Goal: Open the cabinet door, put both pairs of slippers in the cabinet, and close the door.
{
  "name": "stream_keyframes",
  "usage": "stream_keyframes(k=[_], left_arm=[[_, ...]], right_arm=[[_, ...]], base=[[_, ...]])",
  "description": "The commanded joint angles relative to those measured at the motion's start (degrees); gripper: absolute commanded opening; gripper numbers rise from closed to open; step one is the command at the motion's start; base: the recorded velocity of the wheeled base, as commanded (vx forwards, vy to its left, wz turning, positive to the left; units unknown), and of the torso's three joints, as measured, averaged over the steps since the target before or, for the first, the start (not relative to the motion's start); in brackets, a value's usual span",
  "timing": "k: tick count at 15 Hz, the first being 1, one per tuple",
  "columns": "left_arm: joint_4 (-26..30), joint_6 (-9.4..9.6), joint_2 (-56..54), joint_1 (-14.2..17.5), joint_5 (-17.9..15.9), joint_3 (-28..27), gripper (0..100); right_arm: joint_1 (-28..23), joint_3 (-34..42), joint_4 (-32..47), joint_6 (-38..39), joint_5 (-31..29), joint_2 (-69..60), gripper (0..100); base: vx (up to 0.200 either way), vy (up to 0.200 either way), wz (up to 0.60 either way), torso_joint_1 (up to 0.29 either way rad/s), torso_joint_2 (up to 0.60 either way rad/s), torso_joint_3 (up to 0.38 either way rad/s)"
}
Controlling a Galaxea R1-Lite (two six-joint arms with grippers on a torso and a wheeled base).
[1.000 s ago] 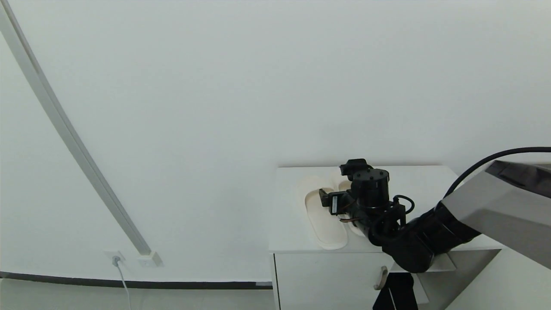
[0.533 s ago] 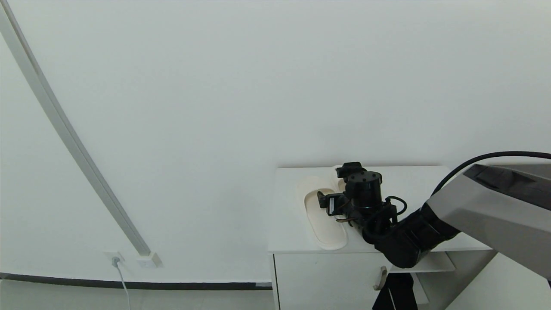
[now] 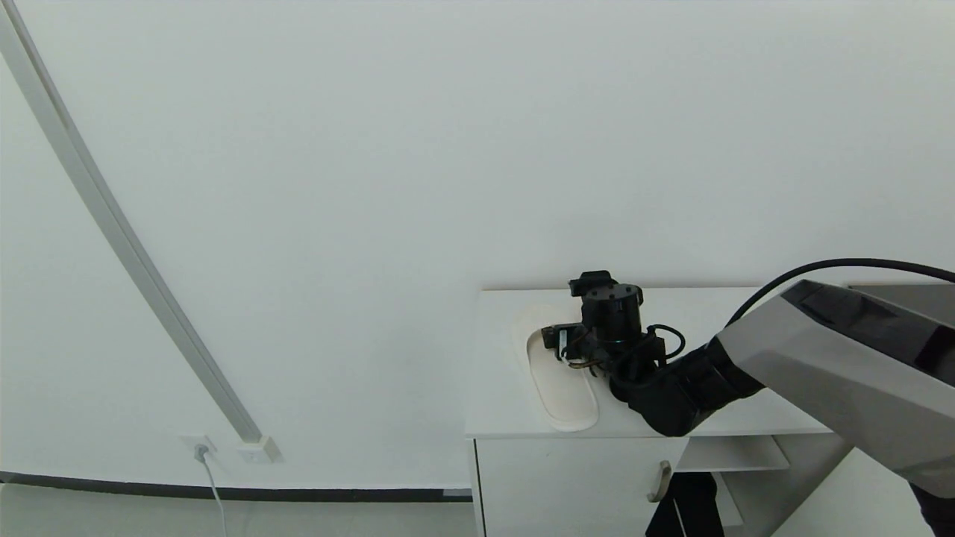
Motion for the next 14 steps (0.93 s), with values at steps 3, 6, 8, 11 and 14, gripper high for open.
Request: stream_keyframes(k=[3,6,8,11,14], left_arm=[[-0.02,0.02,0.07,-0.02,0.01,0.05,0],[-0.02,0.02,0.07,-0.02,0.01,-0.04,0],[-0.02,0.02,0.07,0.07,0.01,0.05,0],[-0.02,0.02,0.07,-0.02,0.01,-0.04,0],[-0.02,0.20,0.07,-0.02,-0.08,-0.04,0]], right_arm=[[-0.06,-1.25,0.28,0.01,-0.05,0.96,0],[-0.06,-2.04,0.37,-0.25,-0.05,1.14,0],[-0.06,-1.78,0.37,-0.25,-0.05,0.87,0],[0.02,2.09,0.10,-0.25,0.04,-4.31,0],[1.69,12.28,0.10,-0.25,2.85,-14.68,0]], base=[[0.000,0.000,0.00,0.000,0.00,0.000],[0.000,0.000,0.00,0.000,0.00,0.000],[0.000,0.000,0.00,0.000,0.00,0.000],[0.000,0.000,0.00,0.000,0.00,0.000],[0.000,0.000,0.00,0.000,0.00,0.000]])
